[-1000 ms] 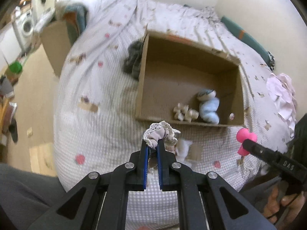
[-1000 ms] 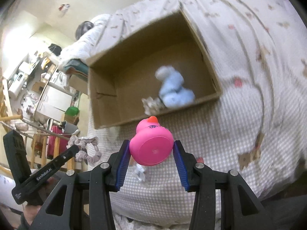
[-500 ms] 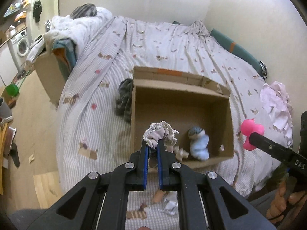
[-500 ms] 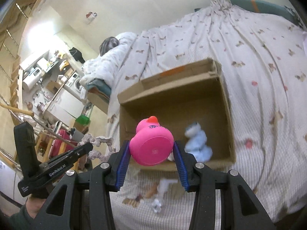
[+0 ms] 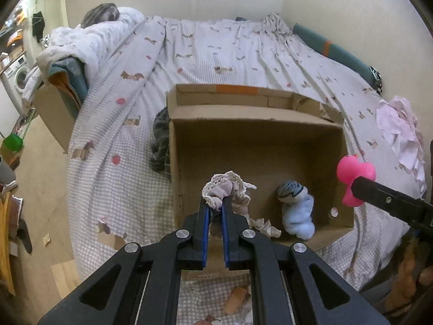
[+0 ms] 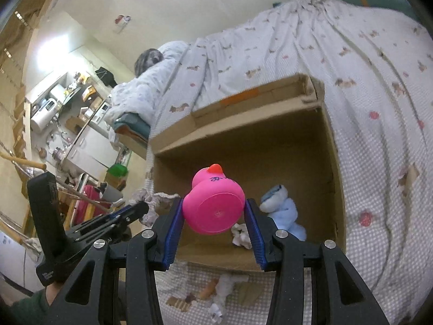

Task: Organize soft objects
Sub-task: 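Carry the lace scrunchie with the left gripper while the right gripper carries the pink toy over the box, then open both grippers to drop the lace scrunchie and pink toy into the box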

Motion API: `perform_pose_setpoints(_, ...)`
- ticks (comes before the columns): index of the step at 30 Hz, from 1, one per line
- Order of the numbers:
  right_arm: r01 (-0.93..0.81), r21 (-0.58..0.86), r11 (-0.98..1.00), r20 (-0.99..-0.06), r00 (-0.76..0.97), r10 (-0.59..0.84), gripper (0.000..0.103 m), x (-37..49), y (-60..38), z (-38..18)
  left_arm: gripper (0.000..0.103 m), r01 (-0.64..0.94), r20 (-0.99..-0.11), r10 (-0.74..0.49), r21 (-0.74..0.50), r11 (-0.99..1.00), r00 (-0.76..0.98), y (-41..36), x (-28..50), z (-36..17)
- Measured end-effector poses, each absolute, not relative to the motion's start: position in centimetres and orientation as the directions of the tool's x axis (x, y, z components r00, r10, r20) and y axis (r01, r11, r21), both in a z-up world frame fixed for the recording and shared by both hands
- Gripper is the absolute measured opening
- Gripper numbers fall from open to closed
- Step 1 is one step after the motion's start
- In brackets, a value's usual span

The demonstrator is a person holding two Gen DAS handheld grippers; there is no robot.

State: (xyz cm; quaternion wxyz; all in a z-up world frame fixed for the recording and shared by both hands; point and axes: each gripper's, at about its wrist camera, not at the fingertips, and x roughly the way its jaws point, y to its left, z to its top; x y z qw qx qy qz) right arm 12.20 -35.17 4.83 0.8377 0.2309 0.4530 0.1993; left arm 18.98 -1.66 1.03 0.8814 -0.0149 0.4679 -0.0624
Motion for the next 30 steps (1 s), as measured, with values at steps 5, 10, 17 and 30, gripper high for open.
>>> perform_pose_setpoints(5, -0.111, 0.548, 0.829, -0.7, 0.482, 0.527, 0.047, 13.3, -34.7, 2.7, 0.008, 0.118, -0.837, -0.112, -0.057, 0.991, 0.536, -2.4, 19.3, -1.3)
perform_pose_setpoints(10, -0.105, 0.532, 0.84, -0.734, 0.436, 0.52, 0.047, 14.0, -34.0, 0.4, 0.008, 0.105, -0.863, -0.103, -0.059, 0.993, 0.495, -2.5, 19.8, -3.1)
perform_pose_setpoints(17, -0.124, 0.472, 0.873, -0.801, 0.354, 0.483, 0.047, 15.2, -32.2, -1.9, 0.008, 0.108, -0.877, -0.11, -0.067, 0.992, 0.467, -3.0, 20.2, -4.4)
perform_pose_setpoints(30, -0.109, 0.507, 0.855, -0.792, 0.332, 0.512, 0.048, 16.0, -32.2, -2.9, 0.008, 0.109, -0.9, -0.104, -0.063, 0.992, 0.424, -4.0, 20.4, -6.0)
